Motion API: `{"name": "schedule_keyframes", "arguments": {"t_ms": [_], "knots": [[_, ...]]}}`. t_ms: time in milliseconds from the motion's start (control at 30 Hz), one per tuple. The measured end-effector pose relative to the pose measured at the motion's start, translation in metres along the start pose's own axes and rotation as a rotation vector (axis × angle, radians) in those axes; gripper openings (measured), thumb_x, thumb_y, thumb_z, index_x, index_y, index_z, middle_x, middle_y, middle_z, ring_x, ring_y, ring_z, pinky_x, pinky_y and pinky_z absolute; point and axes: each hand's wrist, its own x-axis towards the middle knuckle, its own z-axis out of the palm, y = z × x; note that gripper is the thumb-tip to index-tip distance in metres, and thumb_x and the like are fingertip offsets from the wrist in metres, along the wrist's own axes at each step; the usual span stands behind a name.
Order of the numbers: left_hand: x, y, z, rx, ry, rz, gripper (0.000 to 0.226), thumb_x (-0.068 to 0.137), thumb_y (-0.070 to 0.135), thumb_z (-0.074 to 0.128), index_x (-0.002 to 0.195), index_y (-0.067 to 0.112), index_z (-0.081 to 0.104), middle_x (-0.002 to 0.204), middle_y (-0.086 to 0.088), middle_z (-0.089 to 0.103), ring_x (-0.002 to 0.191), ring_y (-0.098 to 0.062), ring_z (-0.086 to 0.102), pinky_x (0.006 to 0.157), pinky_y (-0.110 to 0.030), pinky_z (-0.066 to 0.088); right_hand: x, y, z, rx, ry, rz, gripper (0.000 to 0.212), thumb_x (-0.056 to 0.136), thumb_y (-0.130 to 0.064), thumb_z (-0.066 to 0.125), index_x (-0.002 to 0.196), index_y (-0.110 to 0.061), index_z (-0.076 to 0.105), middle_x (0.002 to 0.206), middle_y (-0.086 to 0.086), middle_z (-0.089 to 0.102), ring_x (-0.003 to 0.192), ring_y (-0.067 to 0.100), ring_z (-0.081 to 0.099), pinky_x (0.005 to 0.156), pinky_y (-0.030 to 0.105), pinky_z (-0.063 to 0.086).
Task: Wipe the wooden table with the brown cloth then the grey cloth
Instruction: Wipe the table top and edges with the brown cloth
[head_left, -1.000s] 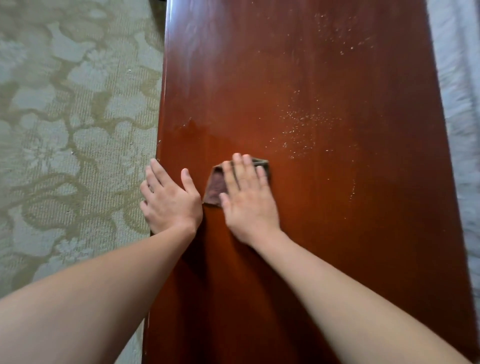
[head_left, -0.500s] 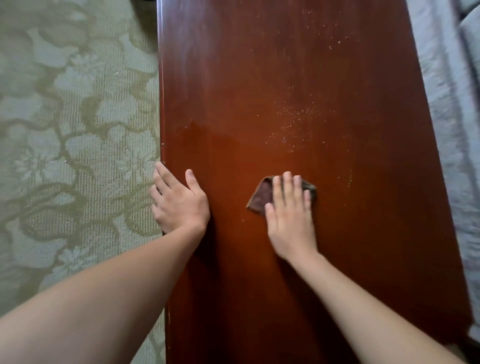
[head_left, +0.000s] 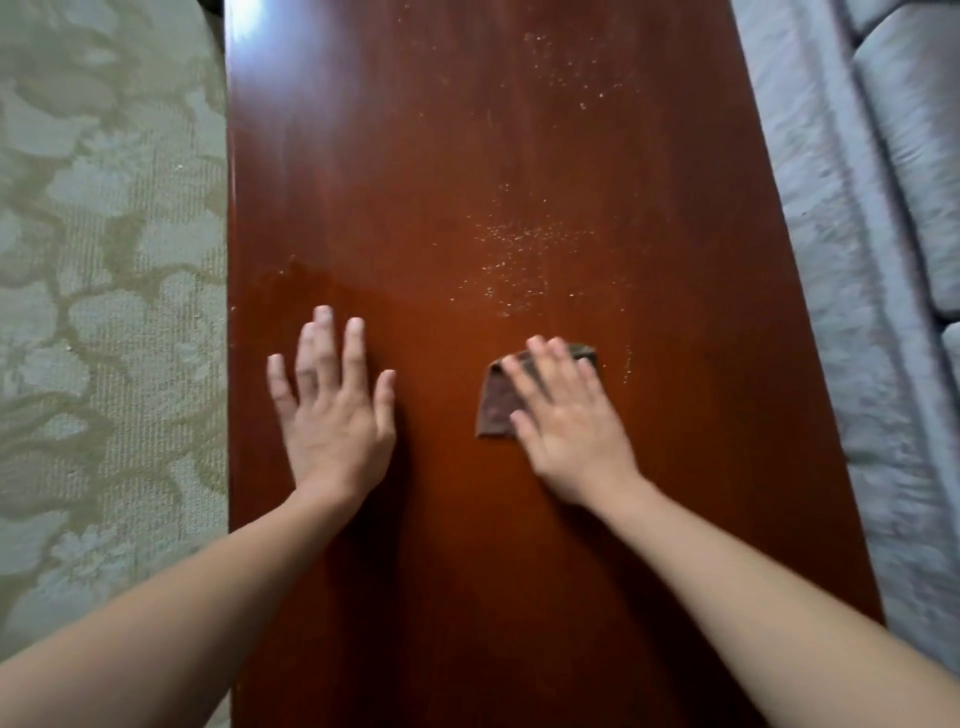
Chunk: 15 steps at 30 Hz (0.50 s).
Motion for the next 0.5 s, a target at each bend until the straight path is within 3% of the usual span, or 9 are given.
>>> {"name": "schedule_keyframes", "arguments": {"t_ms": [100, 200, 333, 400, 500], "knots": [[0.009, 0.073, 0.011, -0.042, -0.029, 0.191, 0.063, 0.107, 0.051, 0.026, 0.163, 0.022, 0.027, 0.173, -0.008, 0.014, 0.158, -0.028, 0.02, 0.128, -0.054, 0.012, 0.003, 0.1, -0.015, -0.001, 0.005, 0.264, 0.071, 0.102, -0.054, 0.007, 0.167, -0.026, 0.004, 0.176, 0.008, -0.001, 0.162, 0.027, -0.006, 0.131, 0.048, 0.0], [0.012, 0.131, 0.021, -0.034, -0.074, 0.175, 0.06, 0.109, 0.05, 0.021, 0.163, 0.025, 0.025, 0.171, -0.006, 0.02, 0.156, -0.027, 0.02, 0.128, -0.053, 0.011, -0.009, 0.184, -0.025, 0.028, 0.005, 0.488, 0.076, 0.099, -0.058, 0.0, 0.168, -0.025, 0.001, 0.176, 0.011, -0.003, 0.162, 0.028, -0.007, 0.131, 0.052, 0.001], [0.013, 0.137, 0.034, 0.051, -0.086, 0.111, 0.062, 0.108, 0.052, 0.018, 0.164, 0.025, 0.02, 0.171, -0.006, 0.014, 0.157, -0.026, 0.01, 0.129, -0.054, 0.004, -0.005, 0.184, -0.02, 0.047, 0.087, 0.654, 0.073, 0.102, -0.051, 0.01, 0.168, -0.02, 0.009, 0.175, 0.014, 0.005, 0.162, 0.032, -0.001, 0.129, 0.058, 0.001], [0.012, 0.137, 0.034, 0.056, -0.081, 0.108, 0.061, 0.108, 0.051, 0.022, 0.163, 0.025, 0.022, 0.17, -0.006, 0.014, 0.157, -0.026, 0.01, 0.129, -0.054, 0.004, -0.012, 0.15, -0.013, 0.024, 0.112, 0.575, 0.071, 0.104, -0.045, 0.015, 0.167, -0.012, 0.015, 0.174, 0.019, 0.01, 0.161, 0.038, 0.006, 0.128, 0.061, 0.008], [0.014, 0.139, 0.035, 0.031, -0.053, 0.1, 0.058, 0.108, 0.046, 0.031, 0.16, 0.023, 0.026, 0.169, -0.007, 0.017, 0.155, -0.028, 0.012, 0.128, -0.055, 0.005, -0.048, 0.082, 0.009, -0.073, 0.072, 0.172, 0.069, 0.105, -0.042, 0.023, 0.167, -0.012, 0.014, 0.174, 0.017, 0.006, 0.161, 0.038, 0.001, 0.127, 0.06, 0.012]]}}
